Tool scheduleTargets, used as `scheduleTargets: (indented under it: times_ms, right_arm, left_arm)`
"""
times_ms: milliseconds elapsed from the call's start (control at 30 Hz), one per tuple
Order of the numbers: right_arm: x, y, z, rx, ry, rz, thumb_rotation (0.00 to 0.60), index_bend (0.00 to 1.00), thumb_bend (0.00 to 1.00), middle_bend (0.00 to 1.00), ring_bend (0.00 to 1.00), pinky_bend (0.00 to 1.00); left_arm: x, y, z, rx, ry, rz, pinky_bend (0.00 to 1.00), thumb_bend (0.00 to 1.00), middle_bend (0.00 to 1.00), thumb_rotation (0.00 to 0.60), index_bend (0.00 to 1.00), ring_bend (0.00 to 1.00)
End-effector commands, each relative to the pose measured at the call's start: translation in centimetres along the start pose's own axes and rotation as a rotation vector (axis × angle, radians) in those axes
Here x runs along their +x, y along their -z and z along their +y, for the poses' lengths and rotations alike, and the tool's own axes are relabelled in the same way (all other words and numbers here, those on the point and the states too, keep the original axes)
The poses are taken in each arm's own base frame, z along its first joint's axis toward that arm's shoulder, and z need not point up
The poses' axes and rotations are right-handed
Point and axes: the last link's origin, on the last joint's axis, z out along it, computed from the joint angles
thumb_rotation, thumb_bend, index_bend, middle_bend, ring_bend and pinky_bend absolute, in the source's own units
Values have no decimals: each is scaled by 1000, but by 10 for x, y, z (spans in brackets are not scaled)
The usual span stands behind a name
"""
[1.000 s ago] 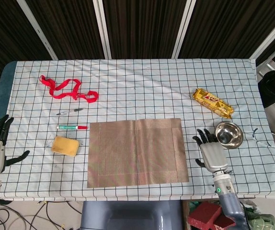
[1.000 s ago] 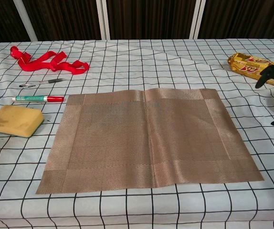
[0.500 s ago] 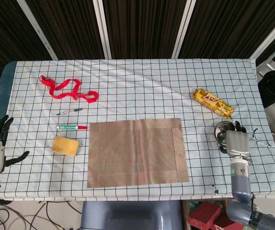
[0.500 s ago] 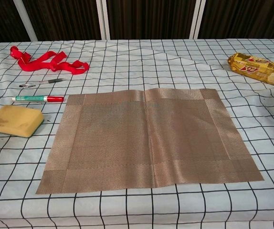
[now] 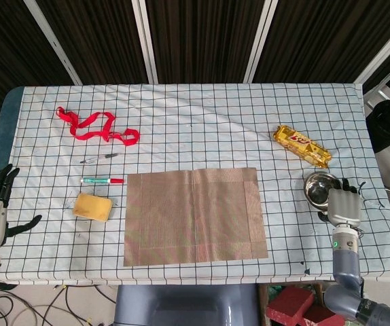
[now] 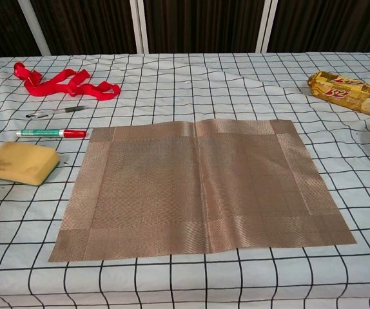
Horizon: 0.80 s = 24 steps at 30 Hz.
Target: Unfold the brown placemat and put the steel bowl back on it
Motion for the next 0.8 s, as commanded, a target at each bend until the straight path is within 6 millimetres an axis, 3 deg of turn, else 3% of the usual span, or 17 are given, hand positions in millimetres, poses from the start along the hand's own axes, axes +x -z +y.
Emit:
scheduleTargets:
  times_ms: [33, 400, 800]
  right_arm:
    - [-2, -2, 1, -8, 4, -9, 600, 388, 157, 157, 66, 180]
    - [-13, -16, 3, -34, 27, -30, 600, 390, 174, 178, 75, 180]
    - [-23, -30, -14, 18, 54, 12, 600, 553, 307, 304, 130, 180]
  left_arm:
    - [1, 0, 0, 1, 2, 2, 0, 28, 0, 600, 49, 0]
    - [0, -1, 0, 4, 1, 2, 0, 28, 0, 600, 49, 0]
    - [1, -1, -1, 13, 1, 7, 0, 28, 0, 600, 49, 0]
